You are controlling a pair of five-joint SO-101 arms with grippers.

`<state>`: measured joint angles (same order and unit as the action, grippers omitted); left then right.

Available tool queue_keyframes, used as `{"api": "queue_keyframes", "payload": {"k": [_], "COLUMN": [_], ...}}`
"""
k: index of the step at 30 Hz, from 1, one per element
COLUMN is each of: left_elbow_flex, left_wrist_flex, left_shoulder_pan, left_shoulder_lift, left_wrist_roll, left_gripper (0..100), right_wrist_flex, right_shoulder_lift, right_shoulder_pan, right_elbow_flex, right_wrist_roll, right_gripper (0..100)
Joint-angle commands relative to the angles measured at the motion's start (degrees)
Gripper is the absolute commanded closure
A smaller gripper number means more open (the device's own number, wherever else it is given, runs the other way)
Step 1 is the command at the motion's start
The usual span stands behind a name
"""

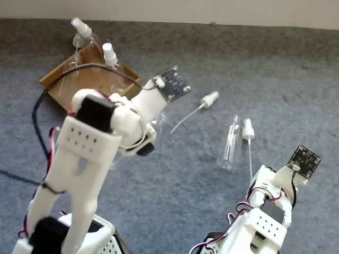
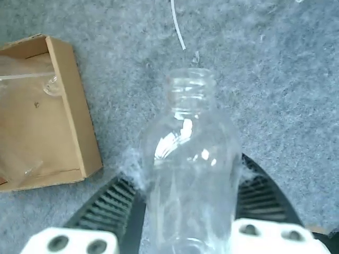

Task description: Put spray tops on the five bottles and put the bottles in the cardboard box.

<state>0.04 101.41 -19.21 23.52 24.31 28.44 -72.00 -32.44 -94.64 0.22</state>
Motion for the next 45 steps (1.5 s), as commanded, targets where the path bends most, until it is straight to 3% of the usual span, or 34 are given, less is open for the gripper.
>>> {"api": "queue_keyframes", "payload": {"k": [1,4,10,17,23,29,36,42,45], "left_elbow_flex": [3.6,7.6,23.5,37.1,47.4,56.9,67.6,74.2,78.0], "left_wrist_flex": [-1.4,-2.5,-11.0,-23.2,-35.9,-45.5,-54.5,-55.0,-55.1], "left_shoulder_pan": [-0.9,-0.9,-0.5,-0.5,-0.7,-0.6,-0.6,-0.4,-0.4], "left_shoulder_lift": [9.7,16.0,25.2,35.9,43.4,51.1,61.1,72.0,77.3], "left_wrist_roll": [-0.6,-0.6,-1.5,-16.4,-16.8,-17.0,-17.0,-17.0,-17.0], "left_gripper": [90,90,90,90,90,90,90,90,90], "right_wrist_flex": [1.5,8.2,19.9,29.3,34.3,38.6,39.2,39.2,39.2], "right_shoulder_lift": [-0.5,-0.7,-0.7,-0.3,-0.2,1.2,15.5,31.0,38.6], "right_shoulder_pan": [0.7,1.5,9.8,12.0,12.1,14.2,16.1,16.1,16.1], "right_elbow_flex": [0.8,3.0,12.4,29.8,42.6,49.6,57.0,65.2,69.8], "right_wrist_roll": [0.7,0.7,0.7,0.7,1.1,6.0,5.9,5.9,5.9], "right_gripper": [96.4,96.3,96.3,96.3,96.3,96.3,96.3,96.1,90.4]}}
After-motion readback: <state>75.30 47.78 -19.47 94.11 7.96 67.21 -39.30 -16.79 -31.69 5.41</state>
